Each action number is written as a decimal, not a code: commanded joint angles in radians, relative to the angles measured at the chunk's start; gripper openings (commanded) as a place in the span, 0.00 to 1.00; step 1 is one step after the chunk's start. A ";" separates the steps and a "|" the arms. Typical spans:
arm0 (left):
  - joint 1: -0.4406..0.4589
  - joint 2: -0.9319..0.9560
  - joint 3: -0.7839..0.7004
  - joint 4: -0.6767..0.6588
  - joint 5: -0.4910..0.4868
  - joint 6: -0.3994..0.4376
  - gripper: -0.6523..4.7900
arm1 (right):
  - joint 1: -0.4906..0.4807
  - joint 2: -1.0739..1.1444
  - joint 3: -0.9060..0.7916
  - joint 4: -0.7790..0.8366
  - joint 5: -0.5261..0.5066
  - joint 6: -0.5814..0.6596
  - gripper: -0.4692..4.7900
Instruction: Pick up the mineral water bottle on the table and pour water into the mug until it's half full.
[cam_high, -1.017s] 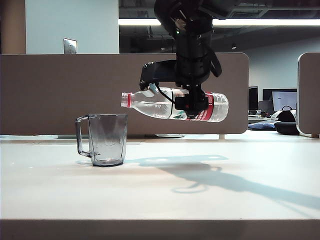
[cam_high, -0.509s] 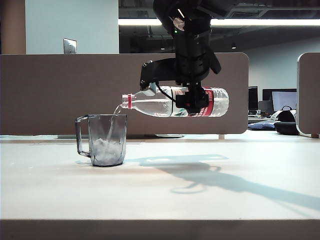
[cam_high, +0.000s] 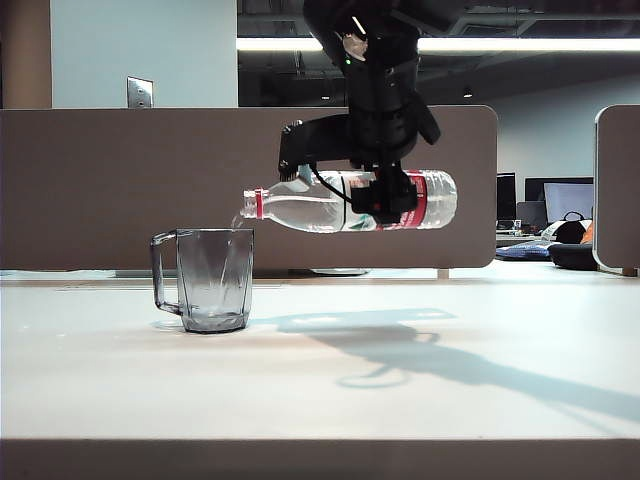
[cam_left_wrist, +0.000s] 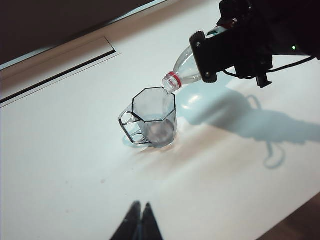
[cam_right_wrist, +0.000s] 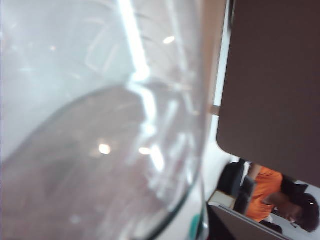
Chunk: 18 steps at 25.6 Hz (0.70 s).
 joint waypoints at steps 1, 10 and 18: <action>-0.002 -0.003 0.006 0.007 0.005 0.003 0.11 | 0.006 -0.016 0.044 0.058 0.026 -0.002 0.67; -0.002 -0.003 0.006 0.006 0.012 0.003 0.11 | 0.005 -0.016 0.088 0.047 0.022 -0.002 0.67; -0.002 -0.010 0.006 0.006 0.012 0.003 0.11 | 0.005 -0.016 0.088 0.032 0.018 -0.002 0.67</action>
